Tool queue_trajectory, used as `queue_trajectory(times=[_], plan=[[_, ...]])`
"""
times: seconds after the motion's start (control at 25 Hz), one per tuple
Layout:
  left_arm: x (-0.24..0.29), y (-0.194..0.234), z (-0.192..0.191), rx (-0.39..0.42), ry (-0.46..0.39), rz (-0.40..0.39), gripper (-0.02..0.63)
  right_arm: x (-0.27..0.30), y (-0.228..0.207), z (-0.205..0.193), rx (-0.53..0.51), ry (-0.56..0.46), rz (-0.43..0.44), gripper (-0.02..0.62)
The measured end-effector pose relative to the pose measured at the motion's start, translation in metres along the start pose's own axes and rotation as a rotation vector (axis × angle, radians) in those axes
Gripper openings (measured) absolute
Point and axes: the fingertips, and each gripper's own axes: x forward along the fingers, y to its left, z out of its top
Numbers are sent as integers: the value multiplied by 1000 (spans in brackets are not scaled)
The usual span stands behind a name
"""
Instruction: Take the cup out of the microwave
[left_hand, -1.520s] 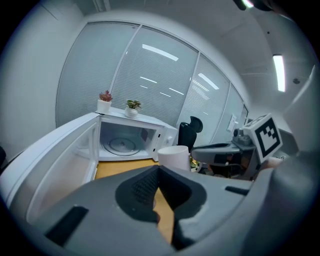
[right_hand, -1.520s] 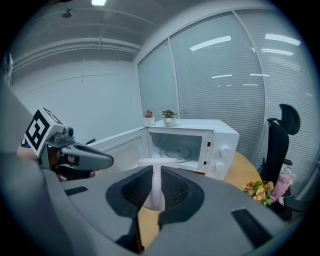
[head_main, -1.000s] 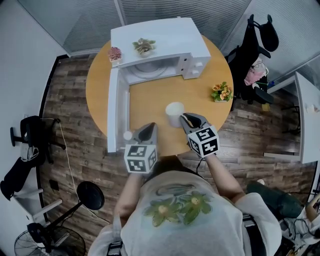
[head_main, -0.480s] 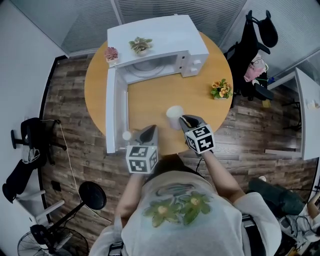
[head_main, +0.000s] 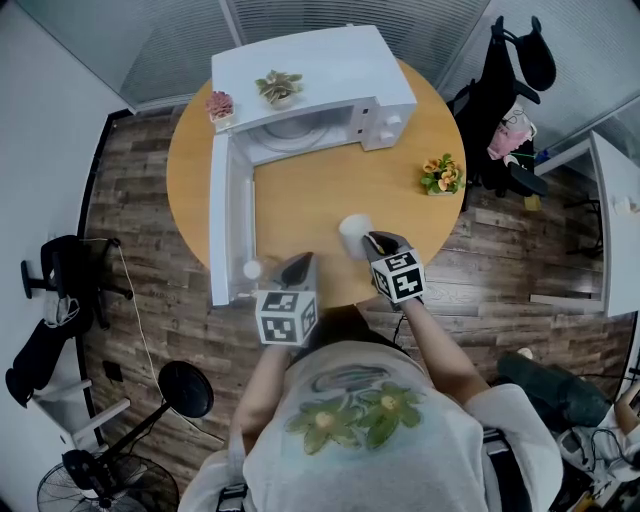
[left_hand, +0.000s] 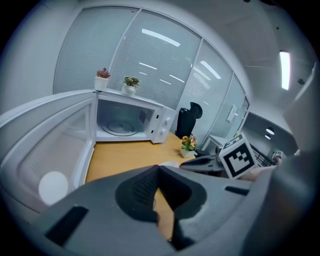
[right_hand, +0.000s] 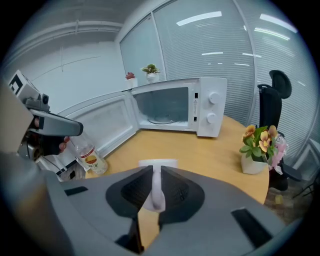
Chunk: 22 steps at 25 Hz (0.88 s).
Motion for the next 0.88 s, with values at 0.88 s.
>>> queue_trajectory(times=[0.88], plan=[[15, -27, -8, 41, 32, -39, 2, -20, -8, -54, -67, 48, -37, 64]])
